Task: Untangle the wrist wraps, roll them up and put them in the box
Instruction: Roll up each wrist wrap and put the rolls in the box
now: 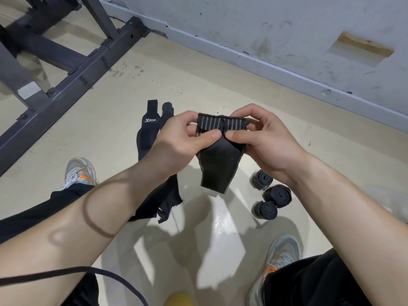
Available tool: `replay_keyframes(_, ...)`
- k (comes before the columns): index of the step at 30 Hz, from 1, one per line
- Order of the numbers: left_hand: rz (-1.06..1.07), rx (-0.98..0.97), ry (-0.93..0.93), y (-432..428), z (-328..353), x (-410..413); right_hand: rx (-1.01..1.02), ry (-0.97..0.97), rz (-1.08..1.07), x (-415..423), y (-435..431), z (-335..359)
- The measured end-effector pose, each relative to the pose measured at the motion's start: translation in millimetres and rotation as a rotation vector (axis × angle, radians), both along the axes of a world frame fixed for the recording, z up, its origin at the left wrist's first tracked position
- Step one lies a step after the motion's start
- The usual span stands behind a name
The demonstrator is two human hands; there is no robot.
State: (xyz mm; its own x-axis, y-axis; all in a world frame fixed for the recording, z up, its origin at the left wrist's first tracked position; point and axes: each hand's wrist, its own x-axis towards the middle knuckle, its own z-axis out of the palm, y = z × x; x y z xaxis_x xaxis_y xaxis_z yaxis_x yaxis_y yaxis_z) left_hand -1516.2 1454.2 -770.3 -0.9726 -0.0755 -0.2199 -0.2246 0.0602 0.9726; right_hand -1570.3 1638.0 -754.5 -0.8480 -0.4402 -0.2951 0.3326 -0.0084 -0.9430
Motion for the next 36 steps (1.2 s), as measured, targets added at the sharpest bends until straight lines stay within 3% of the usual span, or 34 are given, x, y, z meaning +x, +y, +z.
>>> replay_keyframes(8, -0.084, 0.237, -0.038, 5.4, 8.8, 3.0, 0.048, 0.147, -0.004, 0.4, 1.0, 1.3)
replay_keyframes(16, 0.015, 0.348, -0.085, 7.4, 1.2, 3.5, 0.248, 0.284, 0.035, 4.8, -4.6, 0.9)
replay_keyframes(23, 0.024, 0.280, -0.020, 5.7, -1.9, 1.8, 0.226, 0.002, 0.084, 1.2, -1.3, -3.2)
replay_keyframes(31, 0.105, 0.104, 0.012, 7.6, -3.0, 2.0, 0.161, 0.162, 0.041, 2.8, -0.7, -7.3)
replay_keyframes(36, 0.061, 0.101, -0.036, 7.3, -2.7, 2.6, 0.214, 0.227, 0.009, 2.9, -2.0, -11.8)
